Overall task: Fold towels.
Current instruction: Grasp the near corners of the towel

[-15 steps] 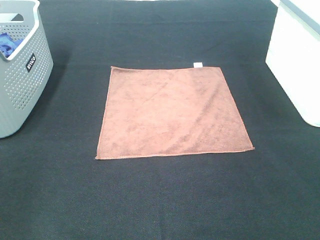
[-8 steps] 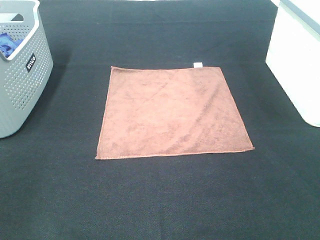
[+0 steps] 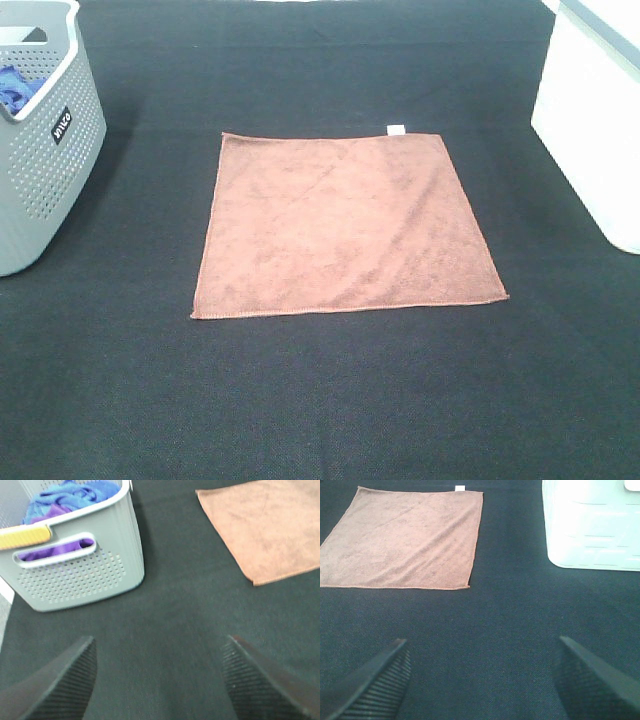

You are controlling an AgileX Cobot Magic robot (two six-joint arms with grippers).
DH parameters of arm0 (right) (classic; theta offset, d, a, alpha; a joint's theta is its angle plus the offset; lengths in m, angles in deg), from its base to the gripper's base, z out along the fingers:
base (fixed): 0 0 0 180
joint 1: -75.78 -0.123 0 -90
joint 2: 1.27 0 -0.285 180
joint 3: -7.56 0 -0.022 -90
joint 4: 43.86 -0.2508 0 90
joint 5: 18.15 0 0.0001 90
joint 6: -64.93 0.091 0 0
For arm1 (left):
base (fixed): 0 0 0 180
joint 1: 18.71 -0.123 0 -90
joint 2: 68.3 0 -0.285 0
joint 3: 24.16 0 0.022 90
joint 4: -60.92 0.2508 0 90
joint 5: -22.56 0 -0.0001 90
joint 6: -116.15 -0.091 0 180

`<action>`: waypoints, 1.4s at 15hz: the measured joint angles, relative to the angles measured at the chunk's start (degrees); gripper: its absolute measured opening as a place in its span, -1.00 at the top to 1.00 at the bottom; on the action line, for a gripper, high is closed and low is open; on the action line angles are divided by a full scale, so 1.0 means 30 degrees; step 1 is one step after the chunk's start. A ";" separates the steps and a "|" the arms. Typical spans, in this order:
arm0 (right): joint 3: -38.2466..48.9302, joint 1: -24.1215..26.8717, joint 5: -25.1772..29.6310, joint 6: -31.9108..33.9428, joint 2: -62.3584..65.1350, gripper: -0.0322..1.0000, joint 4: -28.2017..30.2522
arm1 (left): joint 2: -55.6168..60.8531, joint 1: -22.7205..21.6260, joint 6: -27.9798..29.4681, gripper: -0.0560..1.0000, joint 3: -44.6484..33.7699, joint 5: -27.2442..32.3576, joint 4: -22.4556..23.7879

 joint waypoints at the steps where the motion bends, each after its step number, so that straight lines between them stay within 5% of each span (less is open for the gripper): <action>1: -0.0115 0.0000 -0.0248 0.0000 -0.0516 -0.49 0.0000 | -0.0134 0.0000 0.0000 -0.39 0.0248 -0.0879 -0.0057; 3: -0.0401 0.0000 -0.1394 0.0000 -0.2158 -0.49 -0.0038 | -0.1089 0.0000 0.0000 -0.39 0.0535 -0.2979 -0.0745; 7: -0.0936 0.0000 -0.3953 0.0000 -0.7926 -0.49 -0.0344 | -0.5806 0.0000 0.0000 -0.39 0.0573 -0.6799 -0.4794; 13: -0.2922 0.0000 -0.5921 0.0000 -1.6005 -0.49 -0.0497 | -1.3140 0.0000 -0.0401 -0.39 0.0573 -0.8938 -0.8556; 20: -0.6169 0.0000 -0.6436 -0.0401 -2.5000 -0.43 -0.4068 | -2.2594 0.0000 -0.7296 -0.39 0.0573 -1.0332 -1.5508; 21: -0.6169 0.0000 -0.6436 -0.0401 -2.5000 -0.43 -0.4068 | -2.2594 0.0000 -0.7296 -0.39 0.0573 -1.0332 -1.5508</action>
